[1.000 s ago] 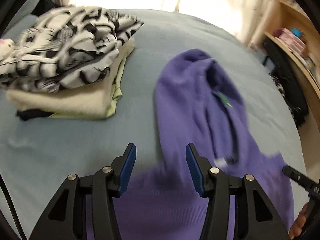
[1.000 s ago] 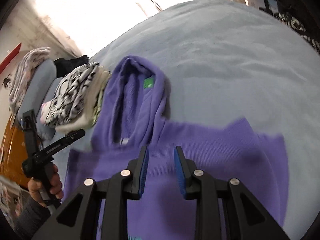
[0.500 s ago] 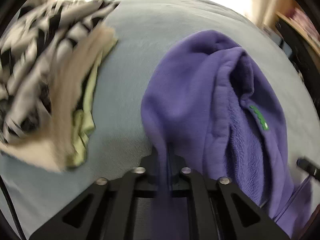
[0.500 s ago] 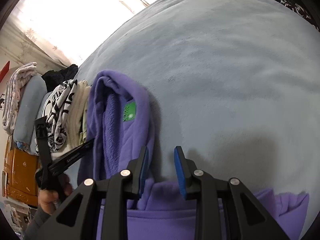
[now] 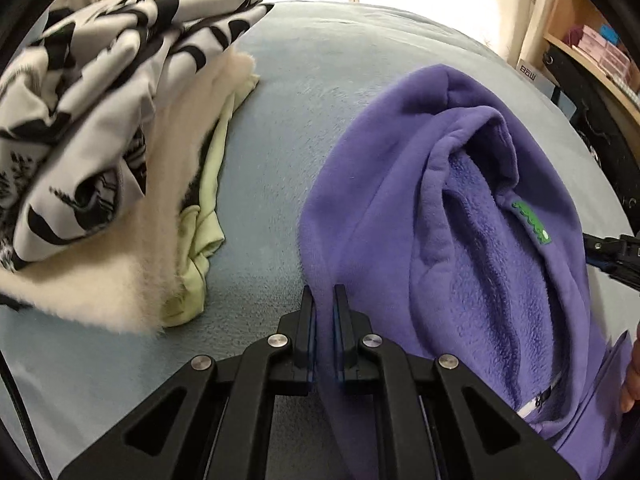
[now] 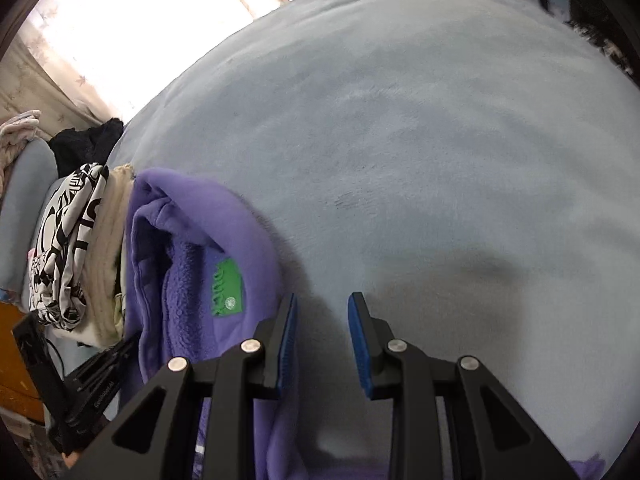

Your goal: Fold large clothes

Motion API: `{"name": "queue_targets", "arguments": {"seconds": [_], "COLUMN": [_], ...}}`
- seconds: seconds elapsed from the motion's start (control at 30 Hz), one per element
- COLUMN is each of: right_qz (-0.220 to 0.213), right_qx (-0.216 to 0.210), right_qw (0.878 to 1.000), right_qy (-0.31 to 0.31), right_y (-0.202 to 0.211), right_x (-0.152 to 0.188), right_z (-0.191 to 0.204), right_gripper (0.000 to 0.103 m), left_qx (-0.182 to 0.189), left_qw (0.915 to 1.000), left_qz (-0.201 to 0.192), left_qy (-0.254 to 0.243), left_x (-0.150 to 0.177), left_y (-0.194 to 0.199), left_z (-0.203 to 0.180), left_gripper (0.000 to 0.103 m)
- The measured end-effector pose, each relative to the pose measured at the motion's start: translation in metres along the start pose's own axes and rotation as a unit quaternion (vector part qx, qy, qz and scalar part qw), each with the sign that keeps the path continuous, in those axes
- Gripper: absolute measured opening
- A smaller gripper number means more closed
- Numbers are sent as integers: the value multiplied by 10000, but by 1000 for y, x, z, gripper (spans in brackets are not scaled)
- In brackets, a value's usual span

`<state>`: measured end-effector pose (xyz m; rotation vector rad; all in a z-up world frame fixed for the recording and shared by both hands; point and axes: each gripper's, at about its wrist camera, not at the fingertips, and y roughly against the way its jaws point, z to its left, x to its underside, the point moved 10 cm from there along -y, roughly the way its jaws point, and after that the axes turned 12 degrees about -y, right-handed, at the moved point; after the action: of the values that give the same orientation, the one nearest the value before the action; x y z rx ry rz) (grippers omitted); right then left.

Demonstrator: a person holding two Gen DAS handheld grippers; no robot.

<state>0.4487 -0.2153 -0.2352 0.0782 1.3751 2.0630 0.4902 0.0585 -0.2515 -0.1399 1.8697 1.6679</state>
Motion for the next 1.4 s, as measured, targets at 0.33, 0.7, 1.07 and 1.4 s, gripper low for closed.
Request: {"name": "queue_targets", "arguments": {"seconds": [0.33,0.7,1.07,1.4], "right_qz": [672,303,78,125], "right_qx": [-614,-393,-416,-663], "right_qw": [9954,9976,9986,9958], "right_qy": [313,489,311,624], "right_y": [-9,2,11,14], "right_x": [7,-5,-27,-17], "right_z": [44,57,66,98], "right_gripper": [27,27,27,27], "left_qx": [212,230,301,357], "left_qw": [9996,9996,9993,9991], "left_qz": [-9,19,8,-20], "left_qy": [174,169,202,241], "left_x": [7,3,4,8], "left_y": [-3,-11,-13,-15], "left_z": [0,1,1,0], "left_gripper": [6,6,6,6]}}
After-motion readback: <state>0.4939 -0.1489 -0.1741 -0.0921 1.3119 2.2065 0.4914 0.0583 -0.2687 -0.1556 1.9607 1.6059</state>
